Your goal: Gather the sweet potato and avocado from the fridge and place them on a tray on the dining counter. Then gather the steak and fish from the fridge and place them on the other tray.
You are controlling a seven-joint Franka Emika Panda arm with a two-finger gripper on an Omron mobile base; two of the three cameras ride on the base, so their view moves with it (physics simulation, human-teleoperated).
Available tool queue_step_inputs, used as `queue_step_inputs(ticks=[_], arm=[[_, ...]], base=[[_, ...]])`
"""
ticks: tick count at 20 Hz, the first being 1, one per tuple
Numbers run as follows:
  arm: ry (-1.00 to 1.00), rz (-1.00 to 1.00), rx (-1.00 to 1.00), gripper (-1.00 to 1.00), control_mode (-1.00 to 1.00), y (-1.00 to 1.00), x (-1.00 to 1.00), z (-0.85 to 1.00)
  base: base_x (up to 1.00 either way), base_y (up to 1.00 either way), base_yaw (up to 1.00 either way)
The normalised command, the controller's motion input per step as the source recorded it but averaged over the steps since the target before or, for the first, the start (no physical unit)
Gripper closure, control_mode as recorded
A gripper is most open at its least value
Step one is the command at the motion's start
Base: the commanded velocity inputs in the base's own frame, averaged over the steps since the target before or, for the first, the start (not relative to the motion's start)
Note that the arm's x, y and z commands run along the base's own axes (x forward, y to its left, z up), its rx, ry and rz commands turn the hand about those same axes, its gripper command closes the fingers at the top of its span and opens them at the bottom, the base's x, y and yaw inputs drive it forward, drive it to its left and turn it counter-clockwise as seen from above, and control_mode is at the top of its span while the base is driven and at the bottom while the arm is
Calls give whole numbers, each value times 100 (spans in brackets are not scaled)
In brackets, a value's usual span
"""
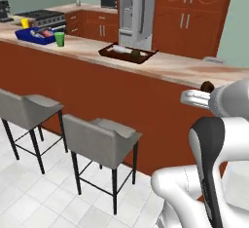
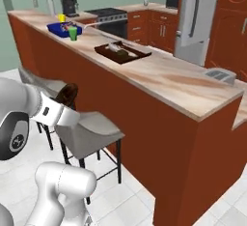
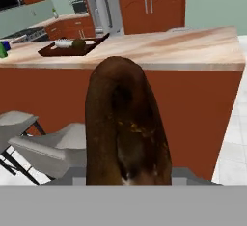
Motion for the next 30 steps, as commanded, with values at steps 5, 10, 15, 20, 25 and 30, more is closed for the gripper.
queue_step_inputs(ticks=[5,10,15,20,25,30], arm=[[0,0,0,100,100,0,0,0],[0,0,0,100,100,0,0,0],[0,0,0,100,100,0,0,0],[0,0,0,100,100,0,0,0],[0,0,0,100,100,0,0,0],[0,0,0,100,100,0,0,0]], base=[[19,95,-39],[19,98,-38],[32,92,-40],[35,80,-42],[31,33,-43],[53,34,-38]])
